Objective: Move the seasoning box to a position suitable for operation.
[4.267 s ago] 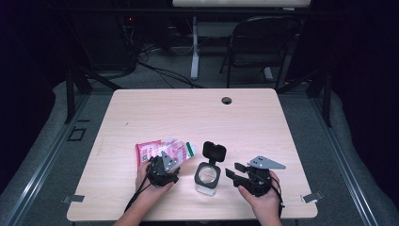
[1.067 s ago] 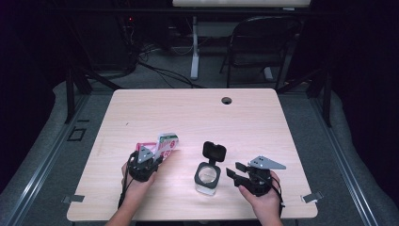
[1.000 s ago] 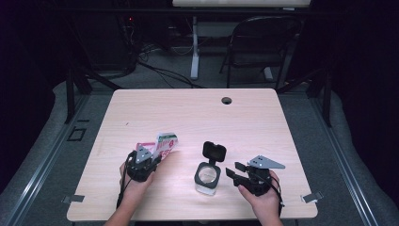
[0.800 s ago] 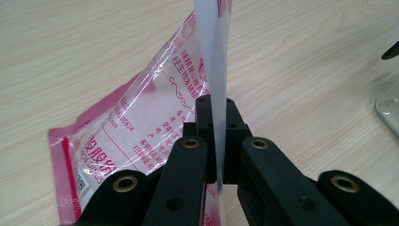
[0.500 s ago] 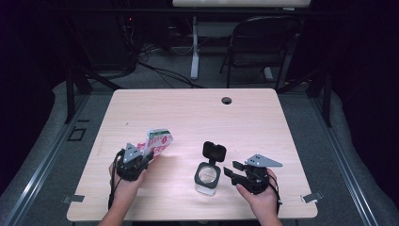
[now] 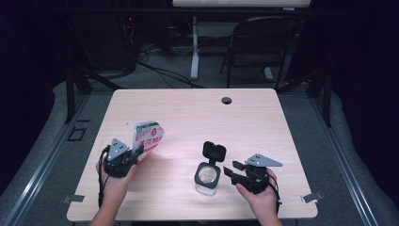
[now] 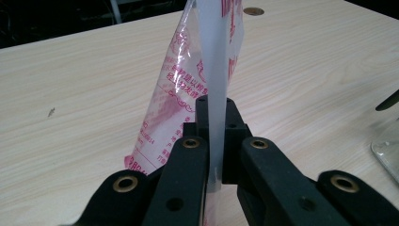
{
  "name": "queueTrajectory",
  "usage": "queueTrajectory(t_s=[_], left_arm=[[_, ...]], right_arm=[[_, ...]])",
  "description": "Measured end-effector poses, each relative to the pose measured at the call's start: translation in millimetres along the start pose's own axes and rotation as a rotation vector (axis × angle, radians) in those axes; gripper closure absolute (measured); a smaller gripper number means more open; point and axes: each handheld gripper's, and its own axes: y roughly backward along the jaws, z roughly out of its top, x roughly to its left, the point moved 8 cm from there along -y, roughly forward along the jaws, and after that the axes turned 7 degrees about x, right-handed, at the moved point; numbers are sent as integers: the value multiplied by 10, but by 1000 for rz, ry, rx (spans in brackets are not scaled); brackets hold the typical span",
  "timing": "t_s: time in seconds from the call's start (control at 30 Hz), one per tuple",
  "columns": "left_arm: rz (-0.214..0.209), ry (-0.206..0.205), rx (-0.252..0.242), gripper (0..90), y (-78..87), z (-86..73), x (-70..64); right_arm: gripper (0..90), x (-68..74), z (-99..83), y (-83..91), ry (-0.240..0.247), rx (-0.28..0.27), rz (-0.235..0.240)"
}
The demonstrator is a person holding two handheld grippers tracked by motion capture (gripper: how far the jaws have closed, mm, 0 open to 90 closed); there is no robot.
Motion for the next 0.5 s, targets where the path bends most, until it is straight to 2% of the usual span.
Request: queueTrajectory(t_s=[0.3, 0.5], left_arm=[[31, 5, -52, 900, 178, 120, 64], [18, 7, -73, 900, 258, 175, 62]], right_arm=[[529, -3, 1, 3, 0, 0, -1], [534, -5, 5, 3, 0, -4, 1]])
